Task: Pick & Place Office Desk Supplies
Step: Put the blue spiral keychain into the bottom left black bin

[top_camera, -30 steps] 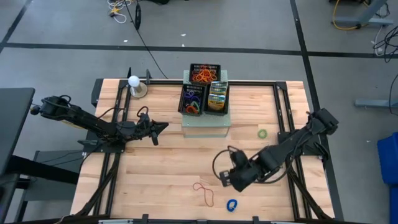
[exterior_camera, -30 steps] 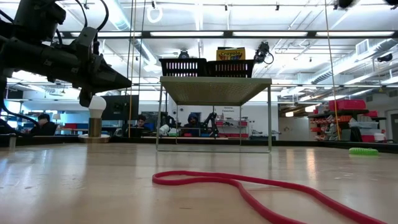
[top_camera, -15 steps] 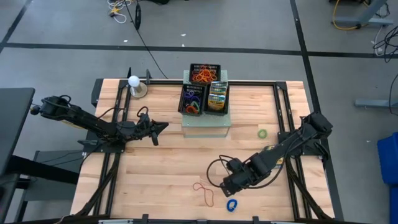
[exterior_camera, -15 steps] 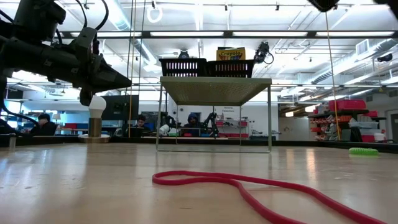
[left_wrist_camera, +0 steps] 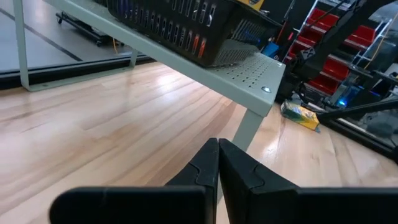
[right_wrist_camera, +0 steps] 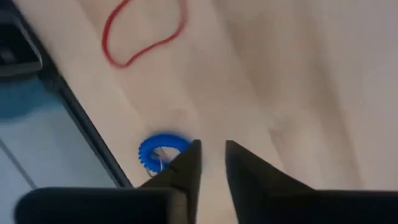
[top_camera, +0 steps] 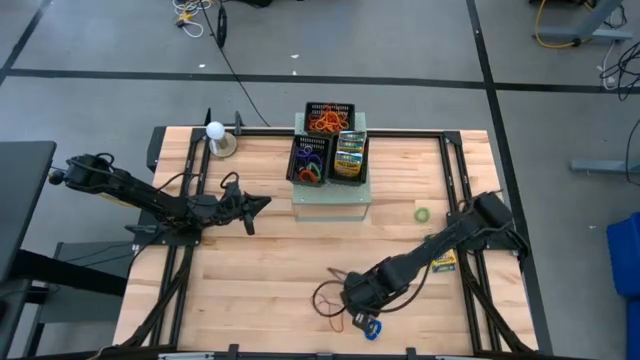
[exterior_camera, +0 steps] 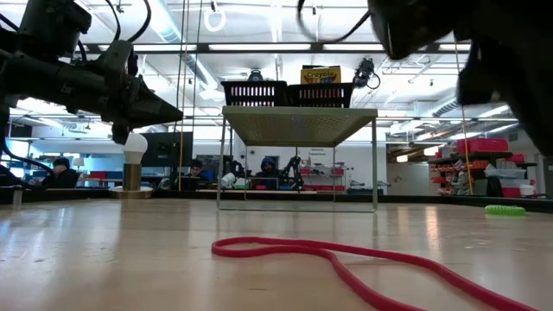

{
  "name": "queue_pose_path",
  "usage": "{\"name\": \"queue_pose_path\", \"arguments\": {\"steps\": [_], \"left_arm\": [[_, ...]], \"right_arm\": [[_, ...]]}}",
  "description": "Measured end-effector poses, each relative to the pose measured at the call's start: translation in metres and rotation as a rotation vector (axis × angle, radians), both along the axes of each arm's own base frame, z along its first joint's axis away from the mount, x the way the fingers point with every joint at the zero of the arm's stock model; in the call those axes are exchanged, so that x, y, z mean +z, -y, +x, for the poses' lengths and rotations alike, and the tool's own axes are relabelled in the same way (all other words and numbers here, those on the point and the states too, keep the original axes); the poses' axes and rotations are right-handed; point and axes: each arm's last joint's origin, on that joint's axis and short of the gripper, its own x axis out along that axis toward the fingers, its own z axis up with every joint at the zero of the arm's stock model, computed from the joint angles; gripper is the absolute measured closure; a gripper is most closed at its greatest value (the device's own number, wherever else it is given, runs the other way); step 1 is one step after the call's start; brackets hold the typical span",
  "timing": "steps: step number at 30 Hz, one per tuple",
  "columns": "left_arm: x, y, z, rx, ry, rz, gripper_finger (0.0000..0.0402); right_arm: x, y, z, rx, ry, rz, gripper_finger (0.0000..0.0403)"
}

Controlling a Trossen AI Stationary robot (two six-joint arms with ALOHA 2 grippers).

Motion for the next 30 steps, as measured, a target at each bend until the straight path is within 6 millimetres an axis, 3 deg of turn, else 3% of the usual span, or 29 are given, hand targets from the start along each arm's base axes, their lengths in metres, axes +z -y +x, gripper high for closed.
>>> {"name": "queue_pose_path", "arguments": {"steps": [5, 11, 17, 30], "left_arm": [[0.000, 0.000, 0.000, -0.002, -0.003, 0.015, 0.0385], [0.000, 0.000, 0.000, -0.002, -0.003, 0.015, 0.0385], [0.000, 0.000, 0.000, -0.002, -0.003, 0.015, 0.0385], [0.000, 0.000, 0.000, -0.002, -0.003, 0.014, 0.0385]], "right_arm": [[-0.027, -0.009, 0.009, 0.218, 0.024, 0.027, 0.0265], [-0.034, -0.009, 0.006, 0.356, 0.000, 0.014, 0.0222], [-0.035, -0.011, 0.002, 0.463, 0.014, 0.016, 0.0213], [-0.040, -0.007, -0.002, 0.494, -0.015, 0.007, 0.0213]]}}
